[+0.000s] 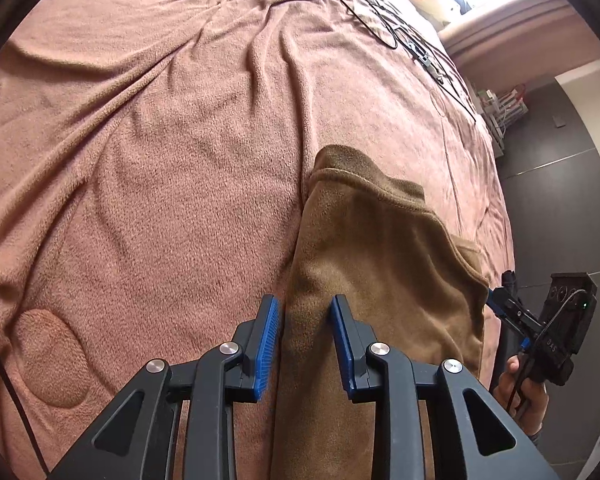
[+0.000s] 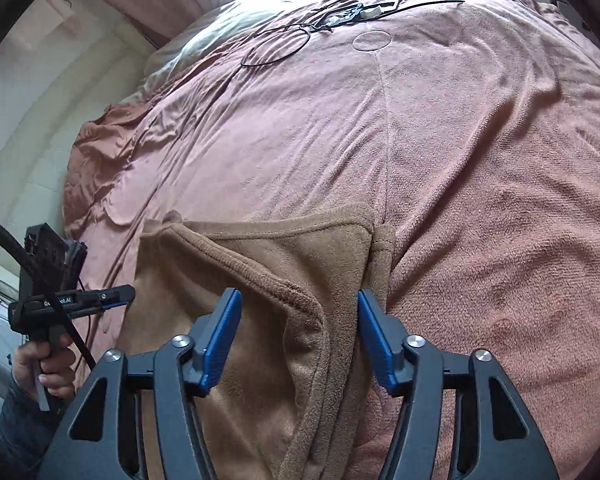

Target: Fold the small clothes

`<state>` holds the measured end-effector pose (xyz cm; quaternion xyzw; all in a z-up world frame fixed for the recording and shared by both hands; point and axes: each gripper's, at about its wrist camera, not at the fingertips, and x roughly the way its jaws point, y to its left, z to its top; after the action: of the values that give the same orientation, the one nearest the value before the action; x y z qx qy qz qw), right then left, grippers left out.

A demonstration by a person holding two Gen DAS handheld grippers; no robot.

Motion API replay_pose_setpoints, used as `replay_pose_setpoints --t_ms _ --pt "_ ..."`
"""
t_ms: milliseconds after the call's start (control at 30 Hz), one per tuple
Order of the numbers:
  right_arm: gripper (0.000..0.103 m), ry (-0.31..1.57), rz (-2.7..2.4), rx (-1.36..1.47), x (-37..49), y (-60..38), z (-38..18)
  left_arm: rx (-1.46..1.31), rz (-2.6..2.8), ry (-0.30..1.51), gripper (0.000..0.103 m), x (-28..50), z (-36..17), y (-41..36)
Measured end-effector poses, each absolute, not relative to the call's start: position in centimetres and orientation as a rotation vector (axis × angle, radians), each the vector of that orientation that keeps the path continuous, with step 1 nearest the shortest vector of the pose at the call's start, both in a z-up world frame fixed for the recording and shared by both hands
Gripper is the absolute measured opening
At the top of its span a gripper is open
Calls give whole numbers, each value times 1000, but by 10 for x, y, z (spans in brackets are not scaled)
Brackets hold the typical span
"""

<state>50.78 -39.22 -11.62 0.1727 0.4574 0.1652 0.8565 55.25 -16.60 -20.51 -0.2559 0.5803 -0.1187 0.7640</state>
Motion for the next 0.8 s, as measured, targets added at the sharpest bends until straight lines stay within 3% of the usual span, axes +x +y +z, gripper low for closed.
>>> replay_pose_setpoints --t_ms 33,67,100,567,633,733,800 --pt "36 959 333 347 509 -391 -115 -552 -257 1261 29 555 -206 -167" --pt "19 958 326 336 510 -390 -114 -546 -256 1262 29 558 -206 -168" --pt "10 958 327 334 510 -391 -113 -542 -256 1262 29 561 -207 -170" --pt "7 960 209 315 497 -384 -111 -488 -236 1247 29 592 -219 -185" --pt "13 975 203 346 498 -386 -111 -488 -228 1244 29 596 -222 -184" --pt "30 981 190 368 493 -389 -105 -493 -216 1237 29 598 -223 -182" --pt "60 964 193 355 484 -390 -98 -479 -213 1240 29 599 -221 -182"
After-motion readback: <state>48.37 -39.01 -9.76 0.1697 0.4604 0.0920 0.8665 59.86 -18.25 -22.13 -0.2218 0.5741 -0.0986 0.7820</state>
